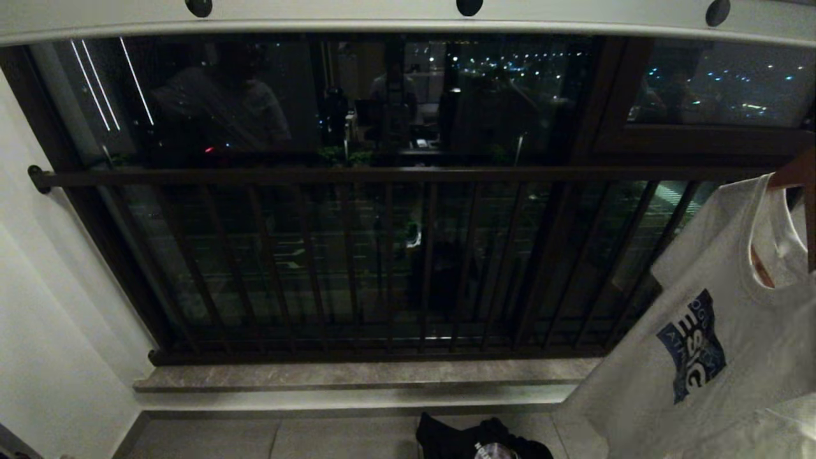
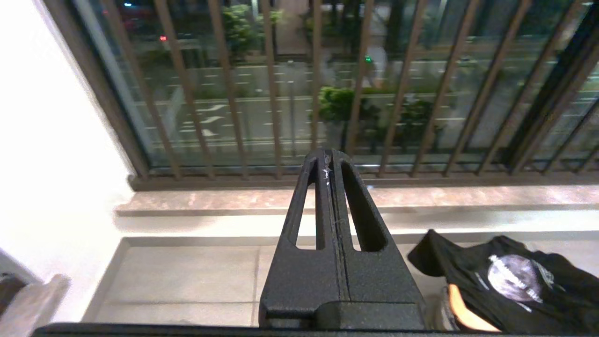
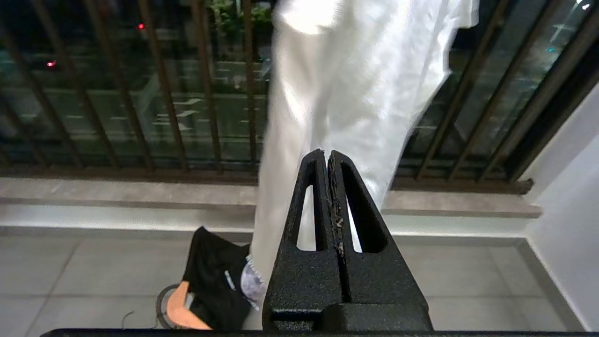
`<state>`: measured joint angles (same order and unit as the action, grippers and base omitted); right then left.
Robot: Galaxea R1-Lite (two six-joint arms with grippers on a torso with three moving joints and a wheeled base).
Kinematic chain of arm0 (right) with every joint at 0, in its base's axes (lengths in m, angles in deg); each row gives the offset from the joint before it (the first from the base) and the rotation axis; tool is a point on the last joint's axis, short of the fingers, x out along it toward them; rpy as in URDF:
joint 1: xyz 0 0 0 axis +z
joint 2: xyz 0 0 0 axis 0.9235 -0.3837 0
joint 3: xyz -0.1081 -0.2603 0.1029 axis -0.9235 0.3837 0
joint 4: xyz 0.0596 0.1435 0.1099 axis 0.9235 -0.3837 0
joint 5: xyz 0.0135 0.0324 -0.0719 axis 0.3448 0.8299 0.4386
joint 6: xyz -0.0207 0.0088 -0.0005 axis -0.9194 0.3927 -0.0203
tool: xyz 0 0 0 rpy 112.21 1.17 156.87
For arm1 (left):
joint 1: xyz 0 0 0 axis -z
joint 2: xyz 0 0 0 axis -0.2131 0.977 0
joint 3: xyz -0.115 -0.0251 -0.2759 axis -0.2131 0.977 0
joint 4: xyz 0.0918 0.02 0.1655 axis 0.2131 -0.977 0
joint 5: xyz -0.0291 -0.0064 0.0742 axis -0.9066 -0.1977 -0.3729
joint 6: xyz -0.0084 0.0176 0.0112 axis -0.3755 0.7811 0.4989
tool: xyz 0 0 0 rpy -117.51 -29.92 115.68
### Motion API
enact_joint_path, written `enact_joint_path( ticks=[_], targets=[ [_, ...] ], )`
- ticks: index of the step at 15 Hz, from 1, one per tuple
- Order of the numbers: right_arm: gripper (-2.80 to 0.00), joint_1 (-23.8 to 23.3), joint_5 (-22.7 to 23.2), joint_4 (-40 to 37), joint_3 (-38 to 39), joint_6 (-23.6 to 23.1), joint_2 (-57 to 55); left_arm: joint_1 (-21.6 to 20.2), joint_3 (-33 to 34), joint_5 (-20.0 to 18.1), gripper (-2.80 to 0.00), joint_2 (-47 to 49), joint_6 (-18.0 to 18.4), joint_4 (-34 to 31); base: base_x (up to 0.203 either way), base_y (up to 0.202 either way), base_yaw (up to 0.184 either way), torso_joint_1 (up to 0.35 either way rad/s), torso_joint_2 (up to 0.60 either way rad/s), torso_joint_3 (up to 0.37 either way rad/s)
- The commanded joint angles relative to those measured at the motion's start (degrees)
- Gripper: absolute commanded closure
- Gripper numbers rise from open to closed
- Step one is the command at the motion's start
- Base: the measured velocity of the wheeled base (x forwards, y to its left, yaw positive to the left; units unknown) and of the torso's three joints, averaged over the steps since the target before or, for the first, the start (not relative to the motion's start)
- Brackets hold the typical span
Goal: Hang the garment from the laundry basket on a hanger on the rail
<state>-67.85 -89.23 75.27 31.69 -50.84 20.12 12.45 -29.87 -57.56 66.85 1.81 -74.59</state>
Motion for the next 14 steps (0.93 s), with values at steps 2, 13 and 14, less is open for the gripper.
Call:
enact_joint_path(
  ticks=[2, 13, 14],
  targets=[
    [0.00, -0.02, 0.00, 0.00, 0.00, -0.03, -0.07, 0.03, 0.09, -0.01, 0.00, 0.05, -0.04, 0.00, 0.000, 0.000, 0.000, 0.000, 0.00, 0.000],
    [0.00, -0.02, 0.44, 0.08, 0.00, -0.03, -0.07, 0.03, 0.09, -0.01, 0.00, 0.05, -0.04, 0.00, 0.000, 0.000, 0.000, 0.000, 0.00, 0.000],
    [0.00, -0.02, 0.51, 0.08, 0.00, -0.03, -0.07, 0.03, 0.09, -0.01, 0.00, 0.05, -0.04, 0.00, 0.000, 0.000, 0.000, 0.000, 0.00, 0.000]
  ],
)
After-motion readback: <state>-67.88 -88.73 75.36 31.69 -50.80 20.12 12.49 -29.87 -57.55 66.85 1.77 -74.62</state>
